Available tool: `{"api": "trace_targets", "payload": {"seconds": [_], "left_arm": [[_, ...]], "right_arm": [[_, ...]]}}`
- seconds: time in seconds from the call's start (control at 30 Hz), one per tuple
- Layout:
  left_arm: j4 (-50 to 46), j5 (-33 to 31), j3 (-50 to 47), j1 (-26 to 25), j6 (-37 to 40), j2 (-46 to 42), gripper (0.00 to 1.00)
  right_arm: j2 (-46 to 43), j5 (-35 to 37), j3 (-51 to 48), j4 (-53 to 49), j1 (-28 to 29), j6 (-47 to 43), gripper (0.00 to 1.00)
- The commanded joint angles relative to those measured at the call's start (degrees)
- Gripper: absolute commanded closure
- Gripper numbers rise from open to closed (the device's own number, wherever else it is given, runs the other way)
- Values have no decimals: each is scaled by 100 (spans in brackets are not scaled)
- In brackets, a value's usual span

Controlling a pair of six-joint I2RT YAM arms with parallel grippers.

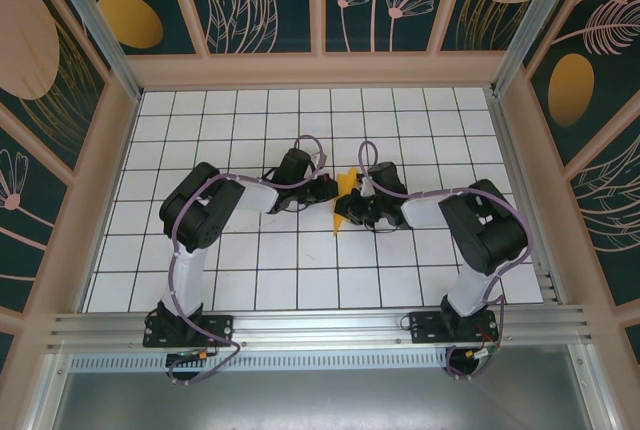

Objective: Fold a paper plane with a square sheet of paper (fold left side to right side)
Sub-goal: Fold the wing for the fifth time at the center of the table.

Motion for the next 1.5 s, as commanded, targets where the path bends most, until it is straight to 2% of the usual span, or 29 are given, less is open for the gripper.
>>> {"api": "trace_targets", "payload": {"seconds": [0.0, 0.23, 0.47, 0.9, 1.13, 1.47], "left_arm": [[-216, -424, 75, 67, 27, 361, 100], [-216, -433, 70, 63, 25, 376, 100], [-210, -463, 51, 61, 17, 363, 100], [-225, -475, 28, 61, 1, 359, 100], [-207, -478, 18, 61, -6, 359, 100], [-212, -477, 18, 62, -4, 350, 100]], "right_arm": [[150, 28, 142, 123, 59, 39, 83], [289, 137, 209, 12, 59, 32, 83], [380, 731, 448, -1167, 250, -309, 83], [-936, 513, -68, -389, 252, -148, 80], [-891, 228, -621, 414, 336, 354, 81], [-617, 161, -474, 499, 504, 359, 81]]}}
